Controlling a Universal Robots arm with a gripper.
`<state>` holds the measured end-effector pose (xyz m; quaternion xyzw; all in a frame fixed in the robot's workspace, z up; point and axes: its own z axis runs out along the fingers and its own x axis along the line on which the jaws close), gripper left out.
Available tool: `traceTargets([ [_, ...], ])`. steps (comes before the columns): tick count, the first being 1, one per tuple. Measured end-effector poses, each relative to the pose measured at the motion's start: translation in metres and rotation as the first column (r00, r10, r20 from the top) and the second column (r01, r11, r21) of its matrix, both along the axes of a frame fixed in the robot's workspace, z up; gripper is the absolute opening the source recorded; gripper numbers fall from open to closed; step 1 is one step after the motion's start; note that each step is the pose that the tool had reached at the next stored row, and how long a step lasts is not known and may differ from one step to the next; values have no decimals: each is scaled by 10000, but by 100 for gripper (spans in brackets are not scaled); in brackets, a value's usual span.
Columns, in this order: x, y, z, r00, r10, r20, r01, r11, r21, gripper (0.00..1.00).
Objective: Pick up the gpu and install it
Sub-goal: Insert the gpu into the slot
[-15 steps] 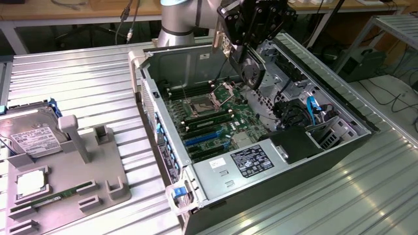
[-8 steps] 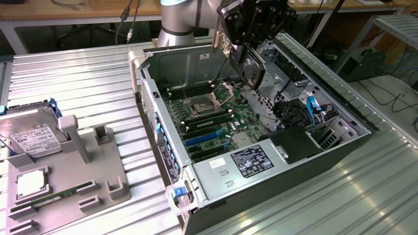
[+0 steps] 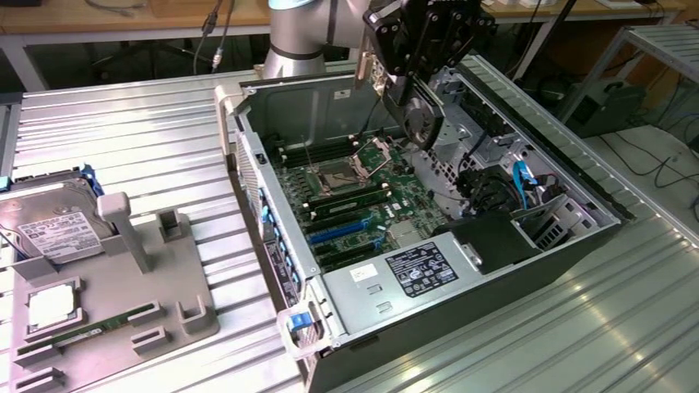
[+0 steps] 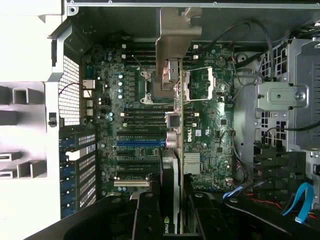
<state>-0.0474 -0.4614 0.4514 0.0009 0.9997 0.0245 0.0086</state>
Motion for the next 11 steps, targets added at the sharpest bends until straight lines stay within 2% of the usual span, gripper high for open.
traceTargets([
  [3, 0, -1, 0, 9978, 661, 0, -661, 9978, -1, 27],
  [6, 0, -1, 0, 9921, 1252, -1, -1252, 9921, -1, 27],
  [11, 0, -1, -1, 9763, 2165, 0, -2165, 9763, 0, 27],
])
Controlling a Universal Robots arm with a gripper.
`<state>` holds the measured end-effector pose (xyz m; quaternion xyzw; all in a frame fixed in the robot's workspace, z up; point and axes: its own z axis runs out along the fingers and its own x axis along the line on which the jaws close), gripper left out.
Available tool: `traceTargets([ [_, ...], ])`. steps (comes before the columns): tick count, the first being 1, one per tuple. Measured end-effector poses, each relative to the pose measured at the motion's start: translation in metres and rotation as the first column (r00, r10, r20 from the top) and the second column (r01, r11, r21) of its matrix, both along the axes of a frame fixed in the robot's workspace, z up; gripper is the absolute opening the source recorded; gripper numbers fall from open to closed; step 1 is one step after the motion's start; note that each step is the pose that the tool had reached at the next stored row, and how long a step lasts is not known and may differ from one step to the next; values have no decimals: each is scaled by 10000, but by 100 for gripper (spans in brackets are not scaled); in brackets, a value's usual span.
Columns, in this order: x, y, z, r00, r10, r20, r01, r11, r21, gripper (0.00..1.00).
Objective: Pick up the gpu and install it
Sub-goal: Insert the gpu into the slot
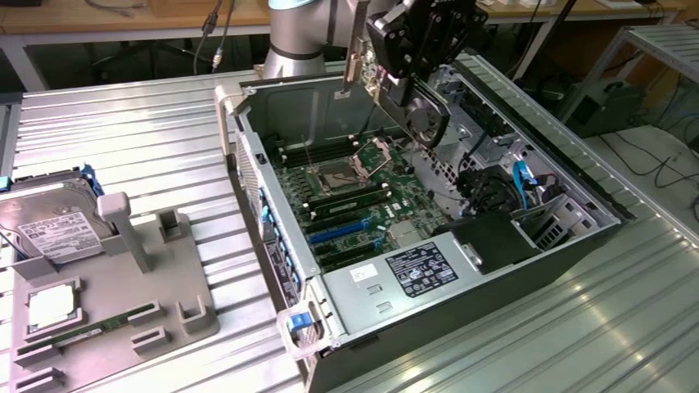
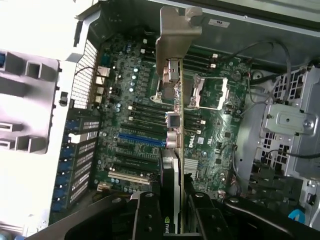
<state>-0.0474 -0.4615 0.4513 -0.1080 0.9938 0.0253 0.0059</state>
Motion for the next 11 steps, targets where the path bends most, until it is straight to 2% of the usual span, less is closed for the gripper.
traceTargets([
  [3, 0, 0, 0, 9985, 547, 0, -547, 9985, 0, 27],
  [5, 0, 0, 0, 9954, 961, 0, -961, 9954, 0, 27],
  [7, 0, 0, -1, 9872, 1592, 0, -1592, 9872, 1, 27],
  [11, -1, -1, -1, 9711, 2386, 1, -2386, 9711, 0, 27],
])
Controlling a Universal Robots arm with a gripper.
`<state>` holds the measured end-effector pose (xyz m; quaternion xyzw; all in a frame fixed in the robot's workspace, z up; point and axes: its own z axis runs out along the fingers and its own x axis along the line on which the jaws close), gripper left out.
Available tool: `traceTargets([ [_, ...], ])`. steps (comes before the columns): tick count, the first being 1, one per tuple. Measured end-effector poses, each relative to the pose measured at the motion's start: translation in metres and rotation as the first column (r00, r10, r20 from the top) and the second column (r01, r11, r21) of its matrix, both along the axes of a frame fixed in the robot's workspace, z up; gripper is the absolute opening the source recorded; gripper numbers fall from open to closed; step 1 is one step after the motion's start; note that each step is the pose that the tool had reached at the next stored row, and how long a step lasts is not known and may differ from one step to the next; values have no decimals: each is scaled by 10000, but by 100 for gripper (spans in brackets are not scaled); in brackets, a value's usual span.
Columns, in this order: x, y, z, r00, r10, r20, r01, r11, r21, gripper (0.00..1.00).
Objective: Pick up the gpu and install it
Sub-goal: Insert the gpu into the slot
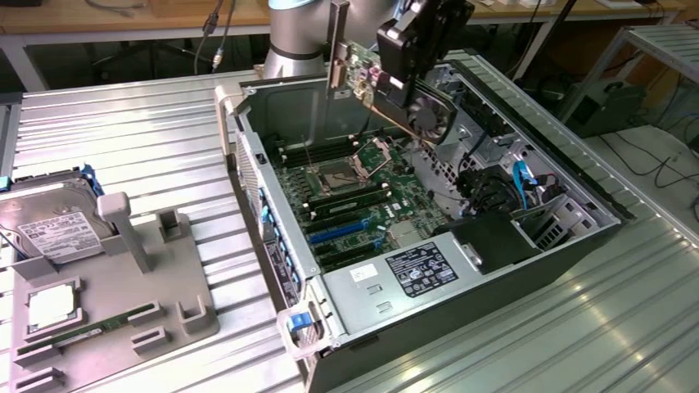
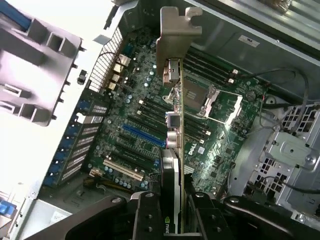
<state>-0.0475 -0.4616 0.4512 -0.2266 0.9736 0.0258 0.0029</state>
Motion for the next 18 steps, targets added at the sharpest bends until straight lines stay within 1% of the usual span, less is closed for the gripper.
traceTargets([
  [1, 0, 0, -1, 9995, 315, 0, -315, 9995, 1, 27],
  [5, 0, 0, -2, 9947, 1025, 0, -1025, 9947, 1, 27],
  [7, 0, 0, -2, 9905, 1372, 0, -1372, 9905, 1, 27],
  [8, 0, 0, -2, 9871, 1604, 0, -1604, 9871, 0, 27],
  [9, -1, 0, -2, 9848, 1734, -1, -1734, 9848, -1, 27],
  [12, -1, 0, -3, 9741, 2260, 0, -2260, 9741, 1, 27],
  [15, -1, -1, -4, 9615, 2749, -1, -2749, 9615, -1, 27],
  [17, -1, -1, -4, 9517, 3069, 0, -3069, 9517, 0, 27],
  [18, -1, -1, -5, 9458, 3246, 0, -3246, 9458, 0, 27],
])
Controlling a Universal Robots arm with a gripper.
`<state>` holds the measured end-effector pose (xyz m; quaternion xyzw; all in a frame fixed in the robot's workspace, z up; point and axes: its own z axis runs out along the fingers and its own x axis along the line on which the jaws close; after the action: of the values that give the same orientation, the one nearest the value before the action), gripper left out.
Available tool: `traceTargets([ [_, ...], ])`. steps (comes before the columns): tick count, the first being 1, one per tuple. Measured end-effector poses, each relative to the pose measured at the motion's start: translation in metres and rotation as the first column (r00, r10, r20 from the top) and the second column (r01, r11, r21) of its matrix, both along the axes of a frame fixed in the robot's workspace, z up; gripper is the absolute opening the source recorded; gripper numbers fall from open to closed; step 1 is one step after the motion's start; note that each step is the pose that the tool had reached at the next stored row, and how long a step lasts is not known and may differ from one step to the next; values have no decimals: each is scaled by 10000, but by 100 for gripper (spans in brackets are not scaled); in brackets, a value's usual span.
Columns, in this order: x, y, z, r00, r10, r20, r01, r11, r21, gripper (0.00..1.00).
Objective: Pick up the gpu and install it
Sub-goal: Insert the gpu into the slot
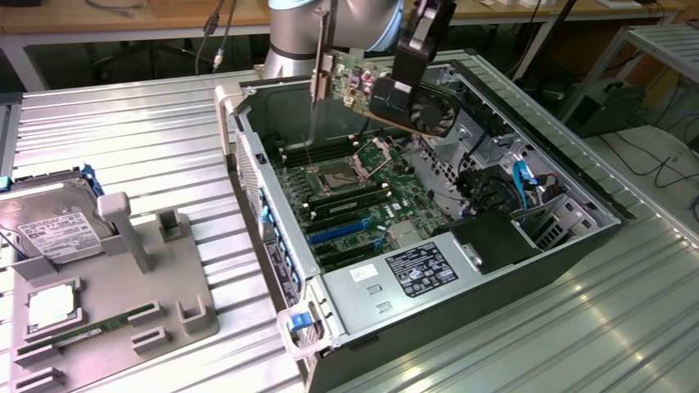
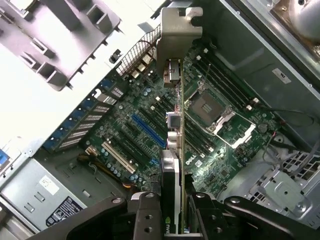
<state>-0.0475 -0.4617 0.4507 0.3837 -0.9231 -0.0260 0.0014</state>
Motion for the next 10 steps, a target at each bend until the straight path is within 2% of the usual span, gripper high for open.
traceTargets([
  [5, 0, -1, -1, 9955, 947, 0, -947, 9955, 0, 27],
  [10, 0, -1, -3, 9829, 1840, 0, -1840, 9829, 0, 27],
])
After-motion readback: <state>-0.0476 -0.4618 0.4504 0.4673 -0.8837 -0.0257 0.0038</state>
